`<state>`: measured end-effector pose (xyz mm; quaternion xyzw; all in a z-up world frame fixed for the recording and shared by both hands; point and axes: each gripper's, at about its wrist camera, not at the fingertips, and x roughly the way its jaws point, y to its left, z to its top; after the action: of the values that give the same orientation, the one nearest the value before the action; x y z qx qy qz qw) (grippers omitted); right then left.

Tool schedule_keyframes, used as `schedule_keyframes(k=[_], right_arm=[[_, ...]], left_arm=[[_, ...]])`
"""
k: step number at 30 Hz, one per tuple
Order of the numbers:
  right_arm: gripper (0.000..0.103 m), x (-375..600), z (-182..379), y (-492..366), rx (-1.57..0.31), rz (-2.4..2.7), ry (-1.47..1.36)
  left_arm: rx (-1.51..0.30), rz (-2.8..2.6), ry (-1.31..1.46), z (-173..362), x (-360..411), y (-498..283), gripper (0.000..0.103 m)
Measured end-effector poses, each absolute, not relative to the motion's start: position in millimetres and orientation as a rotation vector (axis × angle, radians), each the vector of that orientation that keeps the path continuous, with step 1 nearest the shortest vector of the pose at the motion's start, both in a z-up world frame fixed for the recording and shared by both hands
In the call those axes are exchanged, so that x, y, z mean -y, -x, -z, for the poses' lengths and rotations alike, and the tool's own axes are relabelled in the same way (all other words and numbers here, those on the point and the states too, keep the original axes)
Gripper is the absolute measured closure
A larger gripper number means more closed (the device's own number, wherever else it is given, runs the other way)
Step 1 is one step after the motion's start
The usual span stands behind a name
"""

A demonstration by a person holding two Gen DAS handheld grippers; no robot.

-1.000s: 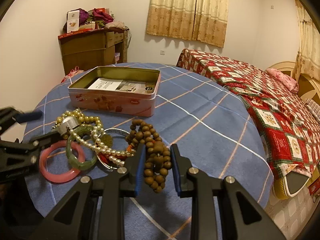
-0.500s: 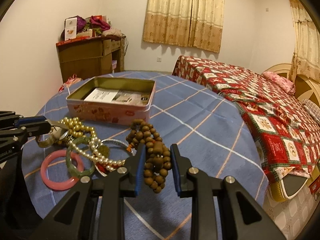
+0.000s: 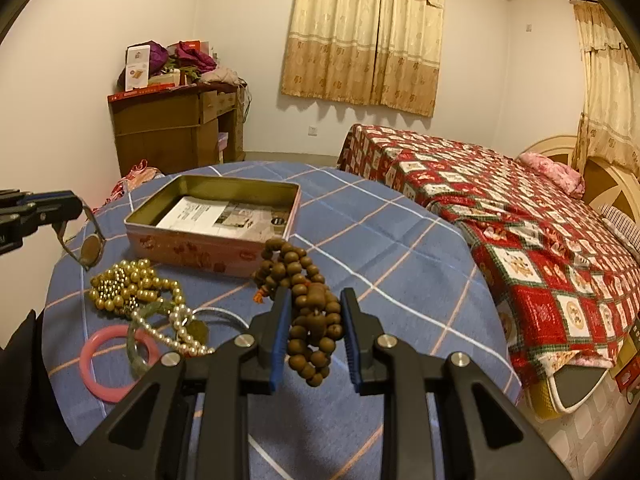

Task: Organize jewelry
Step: 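Lift the bracelet and watch and carry both tools over the open tin box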

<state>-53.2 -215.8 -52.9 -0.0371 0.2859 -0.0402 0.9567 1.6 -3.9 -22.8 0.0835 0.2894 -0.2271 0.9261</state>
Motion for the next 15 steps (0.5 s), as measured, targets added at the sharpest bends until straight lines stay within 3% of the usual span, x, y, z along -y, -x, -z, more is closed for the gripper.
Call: schedule_keyframes(k=[15], right_arm=[[0.076,210,26,15,-0.537,0.102,0.136]], left_arm=[[-0.551,0.442,-0.186,11,13,-43,0.089]])
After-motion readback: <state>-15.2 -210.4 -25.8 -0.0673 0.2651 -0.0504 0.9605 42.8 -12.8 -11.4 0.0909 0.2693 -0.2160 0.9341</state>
